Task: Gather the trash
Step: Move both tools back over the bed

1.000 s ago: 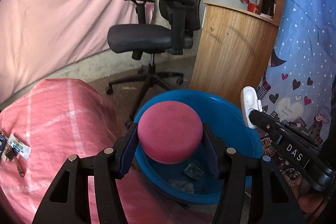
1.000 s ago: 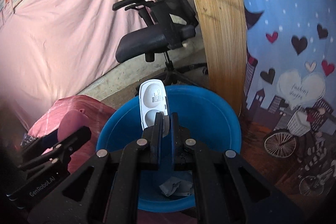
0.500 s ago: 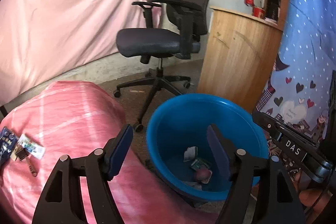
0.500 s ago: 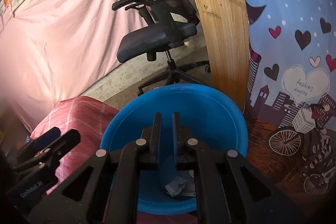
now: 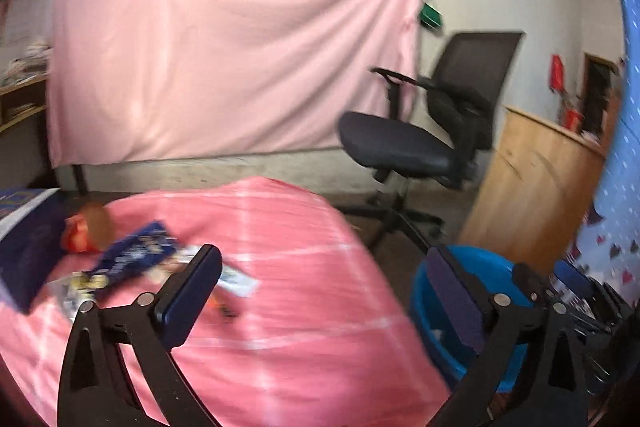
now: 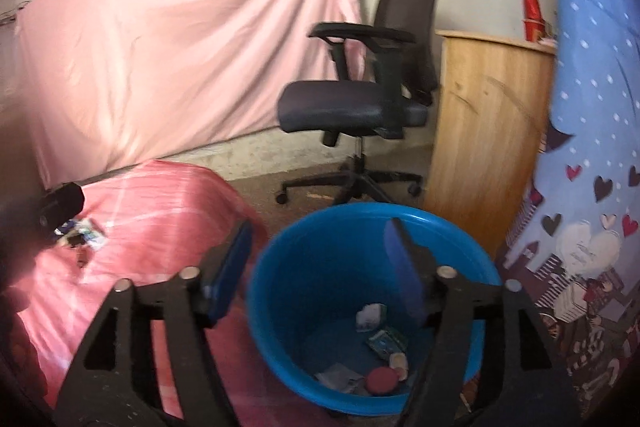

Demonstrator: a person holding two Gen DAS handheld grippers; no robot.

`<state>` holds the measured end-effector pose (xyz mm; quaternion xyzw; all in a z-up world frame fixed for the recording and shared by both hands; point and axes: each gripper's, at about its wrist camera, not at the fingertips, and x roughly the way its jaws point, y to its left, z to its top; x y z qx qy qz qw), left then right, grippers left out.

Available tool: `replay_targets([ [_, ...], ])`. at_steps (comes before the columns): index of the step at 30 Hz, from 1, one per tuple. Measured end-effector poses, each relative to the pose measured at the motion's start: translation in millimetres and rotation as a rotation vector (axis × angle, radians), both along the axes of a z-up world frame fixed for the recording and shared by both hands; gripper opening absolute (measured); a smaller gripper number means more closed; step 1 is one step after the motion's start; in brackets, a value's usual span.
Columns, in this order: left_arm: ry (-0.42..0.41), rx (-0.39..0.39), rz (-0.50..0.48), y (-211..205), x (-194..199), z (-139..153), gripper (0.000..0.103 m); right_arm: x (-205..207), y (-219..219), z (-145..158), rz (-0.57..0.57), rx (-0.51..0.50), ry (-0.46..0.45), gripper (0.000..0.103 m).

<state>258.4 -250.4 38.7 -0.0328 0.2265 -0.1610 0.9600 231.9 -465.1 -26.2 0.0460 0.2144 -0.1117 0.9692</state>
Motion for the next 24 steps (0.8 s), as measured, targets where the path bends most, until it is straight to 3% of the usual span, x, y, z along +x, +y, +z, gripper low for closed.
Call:
replay_targets([
  [8, -0.084, 0.009, 0.155, 67, -17, 3, 0.102, -5, 42, 13, 0.089, -0.041, -0.114, 0.103],
  [15, -0.096, -0.010, 0.229, 103, -23, -1, 0.102, -11, 72, 25, 0.171, -0.040, -0.236, 0.103],
  [24, -0.147, 0.000, 0.309, 139, -44, 1, 0.102, -14, 101, 34, 0.241, -0.033, -0.324, 0.103],
])
